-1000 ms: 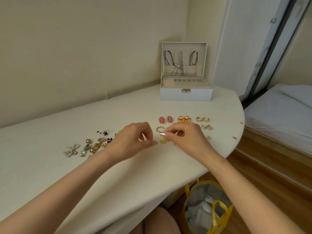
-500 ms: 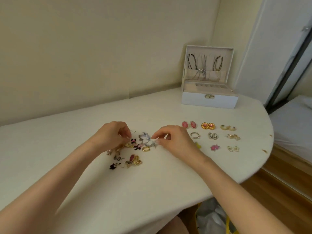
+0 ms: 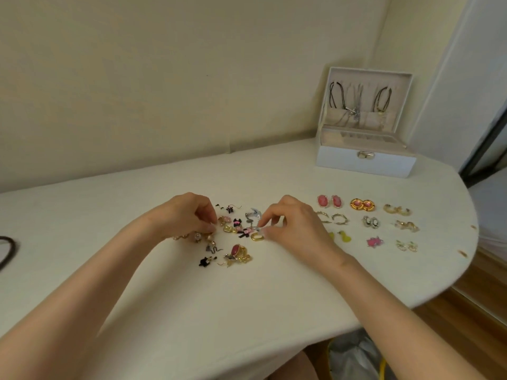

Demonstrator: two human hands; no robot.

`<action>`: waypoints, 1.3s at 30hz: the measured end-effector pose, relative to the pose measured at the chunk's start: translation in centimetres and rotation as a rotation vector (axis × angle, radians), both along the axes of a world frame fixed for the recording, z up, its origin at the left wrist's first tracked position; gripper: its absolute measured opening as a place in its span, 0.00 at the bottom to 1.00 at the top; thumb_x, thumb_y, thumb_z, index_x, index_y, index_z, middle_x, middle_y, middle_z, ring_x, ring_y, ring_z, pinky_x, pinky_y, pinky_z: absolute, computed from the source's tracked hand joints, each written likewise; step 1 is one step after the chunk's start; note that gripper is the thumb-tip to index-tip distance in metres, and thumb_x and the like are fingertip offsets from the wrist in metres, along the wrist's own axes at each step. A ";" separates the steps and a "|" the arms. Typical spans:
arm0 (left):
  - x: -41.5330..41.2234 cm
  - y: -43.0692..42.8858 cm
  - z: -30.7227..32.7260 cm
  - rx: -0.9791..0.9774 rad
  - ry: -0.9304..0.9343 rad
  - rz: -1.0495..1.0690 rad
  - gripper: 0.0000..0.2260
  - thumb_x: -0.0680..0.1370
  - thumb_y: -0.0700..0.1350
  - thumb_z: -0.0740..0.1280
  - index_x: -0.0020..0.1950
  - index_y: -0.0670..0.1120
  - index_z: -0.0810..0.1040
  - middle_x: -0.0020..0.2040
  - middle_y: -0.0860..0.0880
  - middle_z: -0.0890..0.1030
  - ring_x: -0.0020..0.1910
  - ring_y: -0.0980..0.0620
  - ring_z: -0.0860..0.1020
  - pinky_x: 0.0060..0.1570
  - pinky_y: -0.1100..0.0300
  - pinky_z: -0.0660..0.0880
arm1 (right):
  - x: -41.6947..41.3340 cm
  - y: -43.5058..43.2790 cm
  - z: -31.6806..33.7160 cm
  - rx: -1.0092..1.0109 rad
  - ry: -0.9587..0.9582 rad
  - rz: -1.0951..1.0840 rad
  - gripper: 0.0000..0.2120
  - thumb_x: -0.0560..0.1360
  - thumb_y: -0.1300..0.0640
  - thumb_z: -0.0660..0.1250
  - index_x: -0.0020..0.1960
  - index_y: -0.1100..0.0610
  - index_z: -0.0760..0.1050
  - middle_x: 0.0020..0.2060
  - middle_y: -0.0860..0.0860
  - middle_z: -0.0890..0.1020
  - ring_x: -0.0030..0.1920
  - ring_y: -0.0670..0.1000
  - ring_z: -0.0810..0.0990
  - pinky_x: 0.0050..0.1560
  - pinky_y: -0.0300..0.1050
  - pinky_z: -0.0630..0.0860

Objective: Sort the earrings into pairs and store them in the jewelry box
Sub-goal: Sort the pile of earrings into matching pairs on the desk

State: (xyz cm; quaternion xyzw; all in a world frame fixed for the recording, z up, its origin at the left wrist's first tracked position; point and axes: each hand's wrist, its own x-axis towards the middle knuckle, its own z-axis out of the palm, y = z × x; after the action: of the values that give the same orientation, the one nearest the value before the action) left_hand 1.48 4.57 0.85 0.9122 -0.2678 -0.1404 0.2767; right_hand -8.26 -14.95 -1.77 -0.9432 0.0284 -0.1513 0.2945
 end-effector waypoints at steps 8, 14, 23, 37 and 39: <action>0.2 -0.1 0.1 -0.093 -0.272 0.159 0.02 0.75 0.40 0.67 0.45 0.46 0.77 0.42 0.50 0.77 0.39 0.53 0.72 0.36 0.61 0.67 | 0.8 0.8 0.3 -0.113 0.128 0.019 0.06 0.70 0.50 0.72 0.45 0.50 0.80 0.44 0.47 0.72 0.46 0.48 0.75 0.38 0.37 0.65; 0.2 0.1 0.3 -0.107 -0.244 0.167 0.03 0.73 0.39 0.69 0.41 0.46 0.77 0.40 0.50 0.78 0.39 0.51 0.73 0.39 0.59 0.69 | 1.0 0.7 1.4 -0.202 0.211 0.099 0.07 0.70 0.50 0.72 0.42 0.48 0.74 0.41 0.44 0.69 0.44 0.46 0.71 0.37 0.36 0.63; 0.9 1.5 0.9 0.002 -0.243 0.188 0.10 0.73 0.38 0.68 0.37 0.52 0.75 0.37 0.55 0.76 0.39 0.53 0.73 0.33 0.62 0.66 | 0.5 0.8 1.2 0.243 0.014 0.055 0.13 0.67 0.60 0.75 0.32 0.51 0.72 0.31 0.42 0.77 0.29 0.37 0.72 0.32 0.29 0.65; 1.0 2.4 1.4 0.202 -0.085 0.079 0.09 0.70 0.37 0.72 0.40 0.50 0.76 0.45 0.49 0.79 0.38 0.53 0.73 0.38 0.60 0.69 | -0.5 0.6 0.9 0.524 0.032 0.064 0.07 0.74 0.67 0.66 0.45 0.60 0.82 0.30 0.48 0.79 0.26 0.44 0.79 0.30 0.34 0.75; 0.9 2.3 1.3 0.260 -0.055 0.051 0.09 0.69 0.40 0.74 0.43 0.50 0.77 0.46 0.51 0.78 0.40 0.53 0.73 0.42 0.60 0.69 | -0.6 0.6 0.9 0.524 0.025 0.066 0.07 0.73 0.68 0.66 0.44 0.60 0.82 0.30 0.48 0.80 0.26 0.44 0.79 0.31 0.35 0.75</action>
State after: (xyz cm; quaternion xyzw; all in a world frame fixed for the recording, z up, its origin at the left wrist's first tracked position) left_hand 2.35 6.88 2.17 0.9504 -0.2314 -0.1419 0.1520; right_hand -8.83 -14.34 -0.88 -0.8369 0.0394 -0.1174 0.5332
